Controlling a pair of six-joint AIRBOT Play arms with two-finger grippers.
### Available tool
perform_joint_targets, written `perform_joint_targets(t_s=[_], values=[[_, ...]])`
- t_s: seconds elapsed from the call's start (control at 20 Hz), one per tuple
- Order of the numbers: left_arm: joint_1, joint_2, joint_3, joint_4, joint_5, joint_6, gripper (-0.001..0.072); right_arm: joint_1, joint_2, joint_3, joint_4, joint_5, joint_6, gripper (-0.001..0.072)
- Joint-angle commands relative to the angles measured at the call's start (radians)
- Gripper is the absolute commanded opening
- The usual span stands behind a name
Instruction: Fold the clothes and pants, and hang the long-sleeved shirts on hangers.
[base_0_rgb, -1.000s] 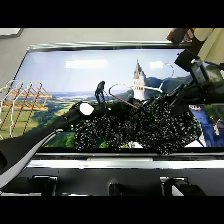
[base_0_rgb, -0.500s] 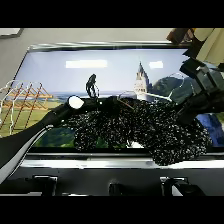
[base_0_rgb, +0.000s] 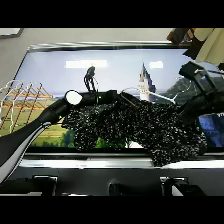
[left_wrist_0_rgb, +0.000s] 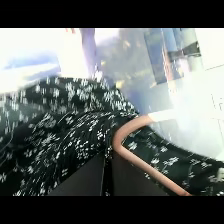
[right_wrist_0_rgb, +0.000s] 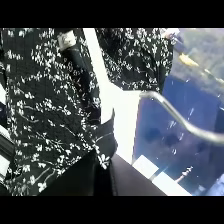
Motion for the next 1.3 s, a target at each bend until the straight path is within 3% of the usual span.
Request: perform_joint_targets(t_s=[0.0,0.2,0.55,0.7,0.85,1.0,1.25], values=[[0.000,0.001,0.066,0.081,0.002,-0.013,0.0025,0.001,-0.035,0.000,0.003,-0.002,-0.023,0.0027],[0.016,0.000,0.093,0.204,-0.015,-0.113,0.0025,0.001,-0.033,0.000,-0.031,0.002,-0.021,0.0027],[0.022,0.002,0.181,0.216,-0.051,-0.096,0.0025,0.021,-0.063,0.000,0.029,-0.058,-0.021,0.0026],[0.021,0.017,0.246,0.267,-0.132,-0.091,0.0025,0.152,-0.129,-0.001,0.015,-0.160,-0.023,0.0027],[0.021,0.082,0.256,0.337,-0.216,-0.095,0.0025,0.261,-0.189,-0.001,-0.051,-0.360,0.028,0.0027],[0.021,0.145,0.246,0.447,-0.365,-0.147,0.0025,0.299,-0.195,0.004,-0.053,-0.537,0.037,0.0027],[0.007,0.235,0.071,0.461,-0.381,-0.147,0.0024,0.299,-0.162,0.120,-0.029,-0.507,0.014,0.0028]])
